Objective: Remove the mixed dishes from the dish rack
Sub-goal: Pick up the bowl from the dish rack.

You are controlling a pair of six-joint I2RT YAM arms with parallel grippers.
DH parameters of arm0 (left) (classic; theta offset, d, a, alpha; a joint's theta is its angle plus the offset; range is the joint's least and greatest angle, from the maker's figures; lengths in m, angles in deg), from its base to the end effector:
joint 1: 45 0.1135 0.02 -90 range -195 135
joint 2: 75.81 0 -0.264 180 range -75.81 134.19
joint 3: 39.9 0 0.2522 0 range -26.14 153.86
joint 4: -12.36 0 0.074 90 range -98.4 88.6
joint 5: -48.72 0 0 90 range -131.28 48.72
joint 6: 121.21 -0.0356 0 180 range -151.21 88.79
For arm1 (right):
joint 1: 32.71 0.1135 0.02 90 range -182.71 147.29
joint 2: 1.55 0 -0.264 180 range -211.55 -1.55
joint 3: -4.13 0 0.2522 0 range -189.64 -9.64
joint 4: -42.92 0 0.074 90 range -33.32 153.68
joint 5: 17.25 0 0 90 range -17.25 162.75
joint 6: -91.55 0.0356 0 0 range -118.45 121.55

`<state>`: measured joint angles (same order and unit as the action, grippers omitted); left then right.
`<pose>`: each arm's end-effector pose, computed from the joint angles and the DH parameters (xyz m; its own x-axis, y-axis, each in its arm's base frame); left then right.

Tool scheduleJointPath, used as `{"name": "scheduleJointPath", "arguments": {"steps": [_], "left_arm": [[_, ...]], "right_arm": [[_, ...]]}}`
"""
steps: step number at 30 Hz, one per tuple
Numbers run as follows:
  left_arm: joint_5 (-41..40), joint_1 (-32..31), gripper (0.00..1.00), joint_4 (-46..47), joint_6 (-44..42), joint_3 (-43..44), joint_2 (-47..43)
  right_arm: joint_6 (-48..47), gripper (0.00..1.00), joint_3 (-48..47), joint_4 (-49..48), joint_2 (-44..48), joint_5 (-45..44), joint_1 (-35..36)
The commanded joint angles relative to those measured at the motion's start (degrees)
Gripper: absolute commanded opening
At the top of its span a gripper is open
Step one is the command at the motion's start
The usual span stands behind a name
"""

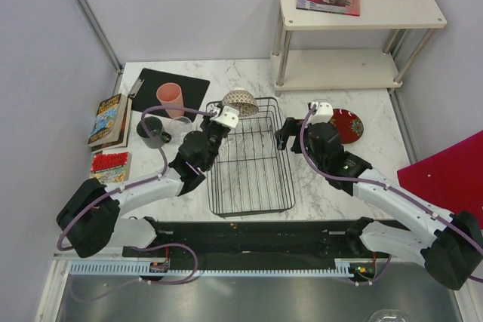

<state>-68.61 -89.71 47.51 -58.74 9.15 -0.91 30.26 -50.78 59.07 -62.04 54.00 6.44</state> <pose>0.2122 -0.1871 0.2755 0.2419 0.3383 -0.9094 0.2156 0.8951 0.3903 0.1941 0.1433 0.2789 -0.4278 0.2383 -0.8719 -0.1833 0.9217 0.3419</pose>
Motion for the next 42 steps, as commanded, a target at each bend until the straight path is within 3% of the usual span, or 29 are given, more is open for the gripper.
{"name": "scheduleJointPath", "arguments": {"steps": [1, 2, 4, 5, 6, 7, 9, 12, 16, 21, 29, 32, 35, 36, 38, 39, 41, 42], "left_arm": [[-7.3, -1.7, 0.02, 1.9, 3.4, 7.4, -4.8], [-8.3, -1.7, 0.02, -14.9, 7.6, 14.4, -5.0], [-8.6, -1.4, 0.02, -33.1, 20.6, 22.9, -2.9], [-7.5, -1.5, 0.02, -47.9, 24.2, 31.4, -1.2], [-3.9, -1.4, 0.02, -56.6, 27.0, 35.9, 0.8], [-1.9, -1.5, 0.02, -63.5, 34.5, 40.4, 5.8], [6.1, -1.4, 0.02, -81.1, 39.5, 53.3, 10.8], [18.1, -1.5, 0.02, -91.1, 46.6, 62.6, 17.6], [26.6, -1.5, 0.02, -91.6, 52.4, 63.7, 18.6], [29.0, -1.5, 0.02, -95.8, 53.4, 67.3, 21.3], [31.1, -2.1, 0.02, -95.7, 54.6, 65.6, 20.1], [31.5, -2.2, 0.02, -95.1, 54.7, 64.9, 19.6], [31.2, -2.2, 0.02, -95.0, 54.7, 64.6, 19.2], [31.1, -2.2, 0.02, -95.0, 54.6, 64.6, 19.1], [31.1, -2.2, 0.02, -94.7, 54.5, 64.6, 19.1], [31.0, -2.1, 0.02, -94.7, 54.4, 64.6, 19.0], [30.2, -2.2, 0.02, -94.4, 54.3, 64.5, 18.5], [29.9, -2.2, 0.02, -94.4, 54.2, 64.6, 18.4]], "right_arm": [[0.8, 0.97, -1.6, -0.9, 1.6, -1.2, 0.2], [0.8, 0.97, -2.8, 0.8, 2.1, -1.4, 0.3], [1.0, 0.97, -4.4, 3.4, 3.7, -2.2, 0.2], [1.2, 0.97, -5.9, 5.9, 4.4, -3.8, 0.2], [1.6, 0.96, -6.7, 7.3, 5.0, -4.7, 0.3], [2.1, 0.94, -7.3, 8.6, 6.3, -5.8, 0.3], [2.6, 0.91, -9.6, 12.4, 7.6, -7.9, 0.1], [2.8, 0.85, -12.3, 16.4, 9.2, -7.6, 0.3], [2.5, 0.79, -15.3, 19.0, 9.5, -5.8, 0.2], [1.3, 0.79, -17.2, 19.3, 8.4, -6.5, 0.2], [1.1, 0.80, -17.2, 19.1, 2.1, -3.2, 0.2], [1.3, 0.75, -16.5, 18.5, 0.3, -2.7, 0.3], [1.0, 0.58, -16.0, 18.6, -1.0, -2.5, 0.2], [0.9, 0.47, -15.9, 18.6, -1.5, -2.8, 0.2], [0.8, 0.38, -15.6, 19.1, -2.3, -3.5, 0.2], [0.7, 0.26, -15.7, 19.5, -3.0, -3.8, 0.2], [0.6, 0.14, -15.7, 20.5, -3.7, -4.6, 0.2], [0.6, 0.00, -15.7, 20.8, -3.9, -5.1, 0.2]]}}
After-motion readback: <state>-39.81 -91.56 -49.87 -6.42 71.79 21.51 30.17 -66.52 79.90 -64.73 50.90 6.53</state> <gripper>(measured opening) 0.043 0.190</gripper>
